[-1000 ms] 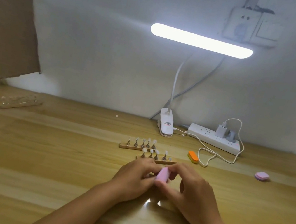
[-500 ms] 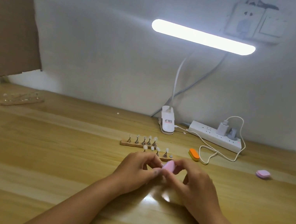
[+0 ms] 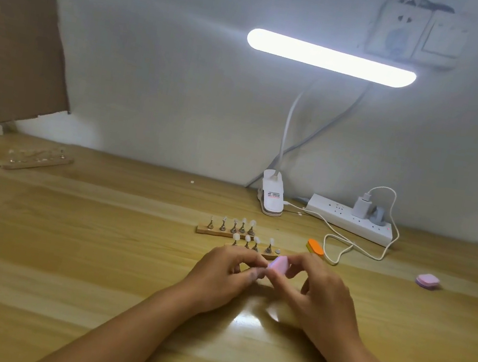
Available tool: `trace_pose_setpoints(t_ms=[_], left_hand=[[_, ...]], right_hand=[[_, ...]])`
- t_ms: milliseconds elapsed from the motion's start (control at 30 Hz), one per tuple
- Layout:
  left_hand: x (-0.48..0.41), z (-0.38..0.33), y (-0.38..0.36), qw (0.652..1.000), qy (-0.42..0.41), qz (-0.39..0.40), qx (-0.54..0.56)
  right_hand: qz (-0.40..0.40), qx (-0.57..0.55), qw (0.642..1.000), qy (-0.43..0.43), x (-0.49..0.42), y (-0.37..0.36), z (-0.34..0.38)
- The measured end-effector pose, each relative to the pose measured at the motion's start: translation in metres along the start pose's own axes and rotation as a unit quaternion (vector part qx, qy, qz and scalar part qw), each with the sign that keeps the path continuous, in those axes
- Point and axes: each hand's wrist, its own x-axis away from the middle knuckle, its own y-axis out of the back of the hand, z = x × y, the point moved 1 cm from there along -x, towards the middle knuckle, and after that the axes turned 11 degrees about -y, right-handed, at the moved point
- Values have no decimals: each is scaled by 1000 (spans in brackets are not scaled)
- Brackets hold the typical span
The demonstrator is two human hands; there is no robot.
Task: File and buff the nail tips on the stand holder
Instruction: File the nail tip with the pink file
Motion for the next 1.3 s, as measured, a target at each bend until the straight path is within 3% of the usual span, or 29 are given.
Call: trace_pose_setpoints(t_ms=[100,233,333,433,567,667,767,900,1000,1100,1233,1300], left_hand=[[1,0,-1,1000,-6,16,-24],[1,0,-2,1000,-2,16,-26],[2,0,-2,999,-3,34,-22],[2,-4,0,999,-4,35,-4],[2,-8,1,999,-1,39,-2],[1,-8,2,999,2,30,9],[2,-8,1,999,2,35,0],[2,-11,1,999,7,36,37],[1,-10,2,998,8,38,43],[1,-9,1,997,7,36,69],[1,-8,1,998,9,34,59],[1,-7,0,997,9,32,69]], right_hand=[[8,24,999,32,2,-2,2],[4,-22,1000,-17,-2,0,-3],[23,-4,999,34,1,-1,0],[18,-37,999,-3,-1,0,-2],[13,4,999,49,2,-1,2],[-6,-2,1000,-1,0,-1,-1],[-4,23,999,35,0,-3,0],[-20,-13,1000,-16,-2,-2,-3],[-6,13,1000,26,0,-3,-1],[-16,-15,1000,-17,-2,-1,-3],[-2,12,1000,15,0,-2,0],[-3,-7,1000,-10,-2,-2,-2]])
